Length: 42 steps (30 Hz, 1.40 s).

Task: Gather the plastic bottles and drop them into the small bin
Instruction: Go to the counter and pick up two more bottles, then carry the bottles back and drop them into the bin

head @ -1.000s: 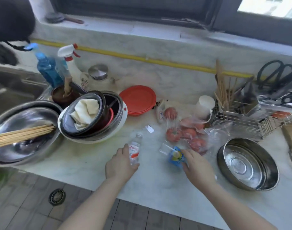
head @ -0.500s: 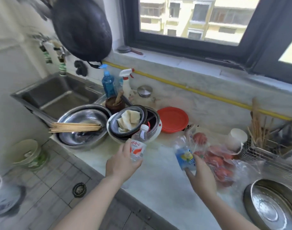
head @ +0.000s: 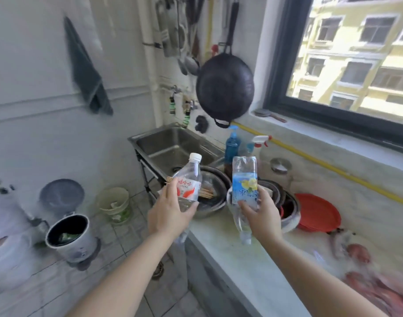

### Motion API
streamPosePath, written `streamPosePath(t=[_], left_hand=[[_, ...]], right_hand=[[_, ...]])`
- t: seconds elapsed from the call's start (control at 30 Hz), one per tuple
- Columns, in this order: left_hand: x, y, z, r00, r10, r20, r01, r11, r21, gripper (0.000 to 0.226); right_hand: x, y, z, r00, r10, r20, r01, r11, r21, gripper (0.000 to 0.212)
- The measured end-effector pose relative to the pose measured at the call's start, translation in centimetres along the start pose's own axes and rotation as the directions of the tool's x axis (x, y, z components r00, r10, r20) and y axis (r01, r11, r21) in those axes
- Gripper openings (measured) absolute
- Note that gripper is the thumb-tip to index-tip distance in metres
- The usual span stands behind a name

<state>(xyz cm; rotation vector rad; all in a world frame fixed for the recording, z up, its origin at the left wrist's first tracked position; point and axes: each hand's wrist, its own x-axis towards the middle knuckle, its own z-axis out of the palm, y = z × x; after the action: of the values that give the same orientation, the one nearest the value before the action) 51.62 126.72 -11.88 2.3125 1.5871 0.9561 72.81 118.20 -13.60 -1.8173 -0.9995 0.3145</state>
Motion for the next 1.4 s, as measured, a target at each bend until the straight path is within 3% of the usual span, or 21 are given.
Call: streamPosePath(t=[0.33, 0.77, 1.03, 1.4], left_hand=[[3.0, -16.9, -11.2, 0.971, -0.156, -0.179, 0.17, 0.983, 0.069, 0.08], [3.8, -40.5, -25.2, 0.862, -0.346, -0.37, 0.424, 0.892, 0.154, 0.079], [5.6, -49.3, -25.5, 0.776, -0.488, -0.4, 0.585, 0.793, 0.169, 0.079], [16.4, -58.4, -20.9, 0.678, -0.621, -0.393, 0.717, 0.677, 0.167, 0.082]], right_hand=[[-2.4, -12.8, 17.0, 0.976, -0.108, 0.191, 0.093, 0.992, 0.087, 0.039], [-8.4, -28.1, 43.1, 0.842, -0.266, 0.469, 0.186, 0.96, 0.209, 0.046], [-6.4, -30.6, 53.7, 0.751, -0.303, 0.587, 0.213, 0.952, 0.218, 0.05], [4.1, -31.3, 68.4, 0.642, -0.287, 0.711, 0.226, 0.957, 0.183, 0.059]])
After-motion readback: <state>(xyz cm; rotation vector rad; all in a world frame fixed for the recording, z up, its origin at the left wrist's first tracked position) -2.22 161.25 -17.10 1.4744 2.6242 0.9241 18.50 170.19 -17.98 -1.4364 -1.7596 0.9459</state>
